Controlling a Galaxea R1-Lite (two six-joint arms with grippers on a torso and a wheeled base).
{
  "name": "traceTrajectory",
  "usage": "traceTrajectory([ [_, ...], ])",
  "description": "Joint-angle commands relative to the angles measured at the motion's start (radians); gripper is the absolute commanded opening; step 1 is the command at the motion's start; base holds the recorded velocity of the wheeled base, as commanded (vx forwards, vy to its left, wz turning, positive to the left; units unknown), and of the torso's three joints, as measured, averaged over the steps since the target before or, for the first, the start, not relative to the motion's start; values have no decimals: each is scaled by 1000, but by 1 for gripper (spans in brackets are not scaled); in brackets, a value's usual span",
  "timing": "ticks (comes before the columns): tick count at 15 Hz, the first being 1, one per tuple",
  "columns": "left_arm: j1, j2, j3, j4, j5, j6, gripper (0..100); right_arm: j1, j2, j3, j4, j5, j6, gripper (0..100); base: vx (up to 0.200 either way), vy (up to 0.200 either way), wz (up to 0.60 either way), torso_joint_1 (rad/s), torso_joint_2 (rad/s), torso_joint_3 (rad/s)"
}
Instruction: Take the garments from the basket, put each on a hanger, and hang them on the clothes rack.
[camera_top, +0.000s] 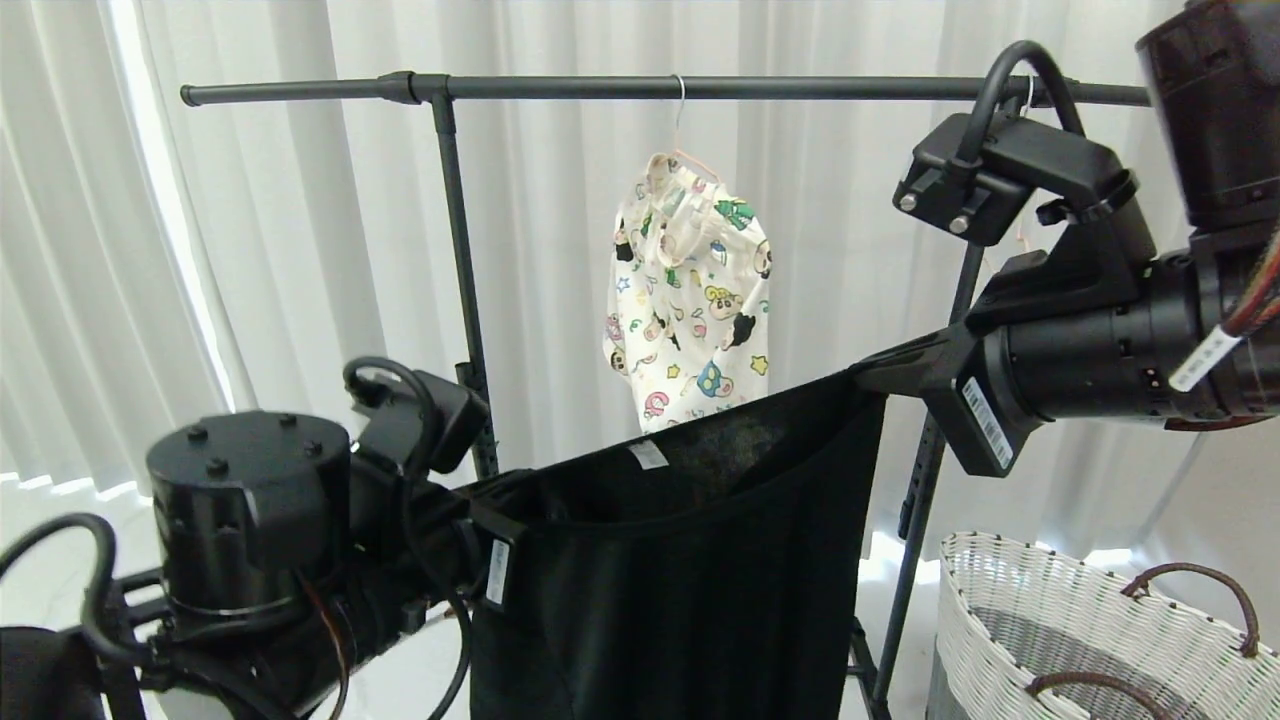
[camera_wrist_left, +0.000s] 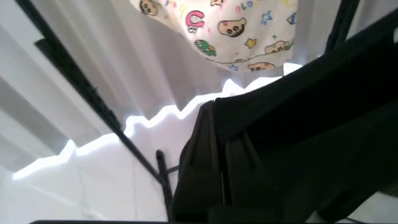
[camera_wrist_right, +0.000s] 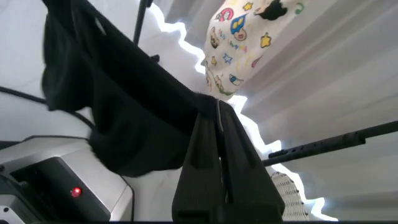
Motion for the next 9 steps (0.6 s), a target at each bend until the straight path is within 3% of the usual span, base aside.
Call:
traceTrajectory([
  [1, 14, -145, -257, 267, -31, 2, 0, -1, -33, 0, 0, -1, -1, 0, 0, 0, 0, 0, 0, 0],
  [2, 11, -152, -360, 391, -39, 4, 0, -3, -48, 2, 0, -1, -1, 0, 0, 0, 0, 0, 0, 0],
  [5, -54, -166, -731, 915, -65, -25, 0, -4, -92, -9, -1, -1, -1, 0, 0, 0, 0, 0, 0, 0],
  [6, -66, -165, -779, 974, -79, -25, 0, -4, -102, -11, -1, -1, -1, 0, 0, 0, 0, 0, 0, 0],
  [7, -98, -165, -897, 1155, -146, -25, 0, -4, -126, -12, -1, -2, -2, 0, 0, 0, 0, 0, 0, 0],
  [8, -111, -168, -957, 1261, -218, -24, 0, -4, -140, -12, -1, -2, -2, 0, 0, 0, 0, 0, 0, 0],
  [9, -111, -168, -977, 1303, -278, -19, 0, -4, -152, -9, 0, -2, -2, 0, 0, 0, 0, 0, 0, 0],
])
